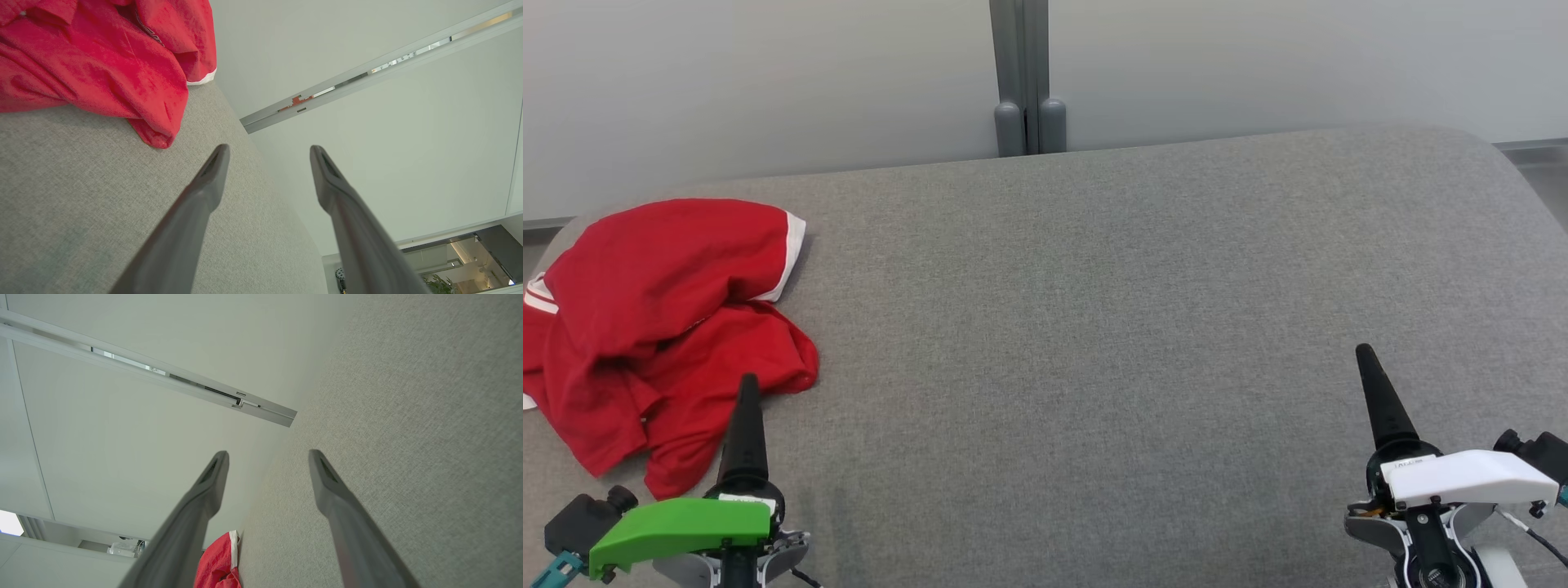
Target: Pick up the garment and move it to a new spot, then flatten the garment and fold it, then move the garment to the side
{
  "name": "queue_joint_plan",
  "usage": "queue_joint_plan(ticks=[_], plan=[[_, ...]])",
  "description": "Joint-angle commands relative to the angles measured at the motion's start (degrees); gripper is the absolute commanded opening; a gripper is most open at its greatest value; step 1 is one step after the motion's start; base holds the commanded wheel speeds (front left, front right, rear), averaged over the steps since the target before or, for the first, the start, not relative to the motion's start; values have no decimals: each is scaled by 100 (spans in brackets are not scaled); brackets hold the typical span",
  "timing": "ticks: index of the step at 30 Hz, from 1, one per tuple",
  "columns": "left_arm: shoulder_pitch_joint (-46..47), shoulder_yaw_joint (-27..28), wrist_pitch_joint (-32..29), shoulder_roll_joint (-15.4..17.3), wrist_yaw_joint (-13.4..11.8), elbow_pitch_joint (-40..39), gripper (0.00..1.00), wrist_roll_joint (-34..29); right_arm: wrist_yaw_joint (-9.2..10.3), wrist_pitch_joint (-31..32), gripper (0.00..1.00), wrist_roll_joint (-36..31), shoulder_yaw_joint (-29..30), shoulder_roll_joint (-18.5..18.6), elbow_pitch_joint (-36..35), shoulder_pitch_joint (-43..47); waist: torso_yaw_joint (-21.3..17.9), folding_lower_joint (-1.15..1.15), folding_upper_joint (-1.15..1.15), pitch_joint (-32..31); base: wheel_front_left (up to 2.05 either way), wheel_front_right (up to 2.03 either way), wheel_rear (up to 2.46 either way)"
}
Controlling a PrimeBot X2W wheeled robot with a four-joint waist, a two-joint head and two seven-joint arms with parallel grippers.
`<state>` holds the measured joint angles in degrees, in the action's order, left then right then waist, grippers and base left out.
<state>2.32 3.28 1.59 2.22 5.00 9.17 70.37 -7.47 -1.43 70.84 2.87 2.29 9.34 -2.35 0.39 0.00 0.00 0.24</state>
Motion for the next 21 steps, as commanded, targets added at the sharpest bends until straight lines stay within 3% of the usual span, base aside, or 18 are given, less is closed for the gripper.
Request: queue_joint_plan(ticks=[1,21], plan=[[24,-21,49,38,-22,-139,100,-213,-1,-62,100,-177,-24,30,-138,-12,2,0,0,0,0,0,0],[-113,-233,436,53,-212,-424,100,-2221,-2,-449,100,-1864,-306,43,-386,58,31,0,0,-17,0,0,0]])
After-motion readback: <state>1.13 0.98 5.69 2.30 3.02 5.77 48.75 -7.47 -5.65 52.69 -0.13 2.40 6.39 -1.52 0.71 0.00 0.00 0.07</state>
